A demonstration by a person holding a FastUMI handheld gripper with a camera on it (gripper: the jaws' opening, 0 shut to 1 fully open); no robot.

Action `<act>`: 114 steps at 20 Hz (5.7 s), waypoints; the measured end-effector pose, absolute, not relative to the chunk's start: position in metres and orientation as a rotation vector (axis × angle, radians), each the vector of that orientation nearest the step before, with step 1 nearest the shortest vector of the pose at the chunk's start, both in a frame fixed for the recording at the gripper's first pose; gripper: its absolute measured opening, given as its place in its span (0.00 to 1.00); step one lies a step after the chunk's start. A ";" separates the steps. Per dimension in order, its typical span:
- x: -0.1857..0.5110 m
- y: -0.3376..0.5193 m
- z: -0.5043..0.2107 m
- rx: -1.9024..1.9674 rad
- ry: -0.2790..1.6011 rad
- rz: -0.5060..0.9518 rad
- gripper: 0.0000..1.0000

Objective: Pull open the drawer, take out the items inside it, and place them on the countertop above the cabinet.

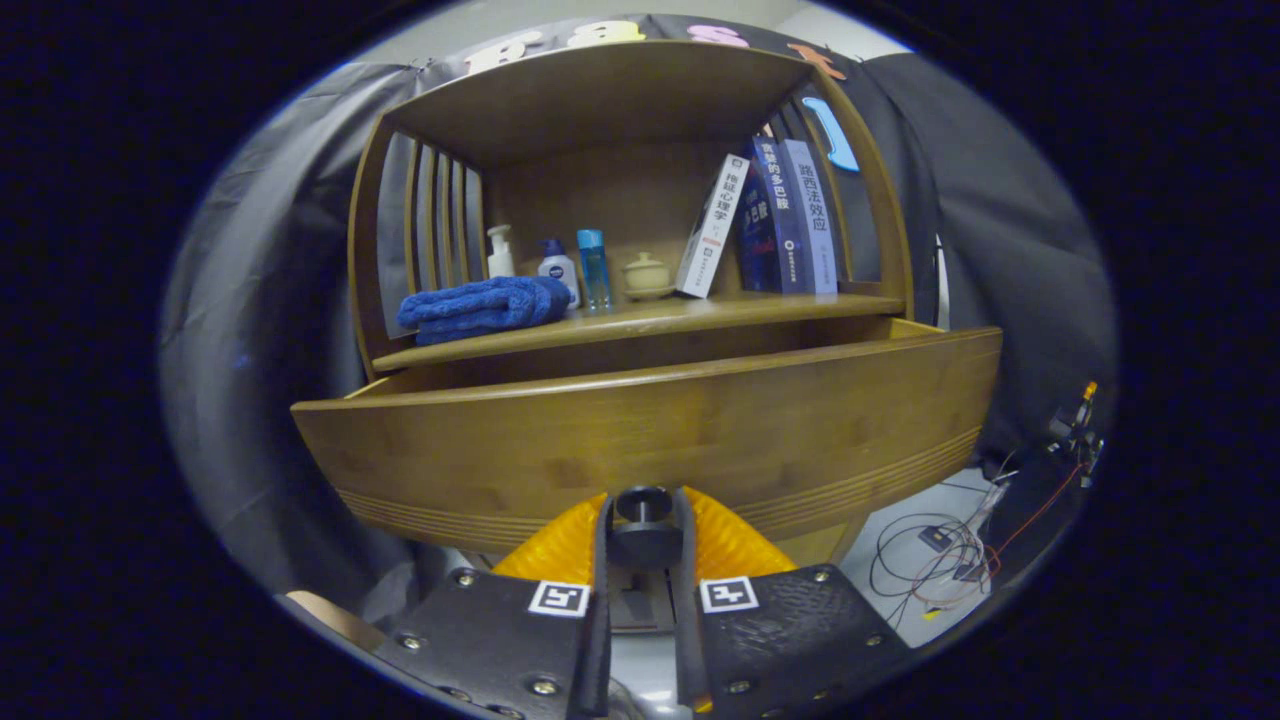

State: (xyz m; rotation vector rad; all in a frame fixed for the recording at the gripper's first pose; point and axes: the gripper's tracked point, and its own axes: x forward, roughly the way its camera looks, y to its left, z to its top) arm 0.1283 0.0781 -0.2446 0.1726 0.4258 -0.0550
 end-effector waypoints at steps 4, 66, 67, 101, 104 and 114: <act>0.115 0.080 -0.245 0.171 0.445 -0.044 0.26; 0.200 0.091 -0.259 0.033 0.985 0.144 0.15; 0.199 0.091 -0.257 0.027 0.983 0.151 0.15; 0.368 0.073 -0.133 0.056 0.615 0.047 0.15; 0.373 0.072 -0.140 0.051 0.618 0.035 0.15; 0.383 0.066 -0.151 0.024 0.602 0.003 0.15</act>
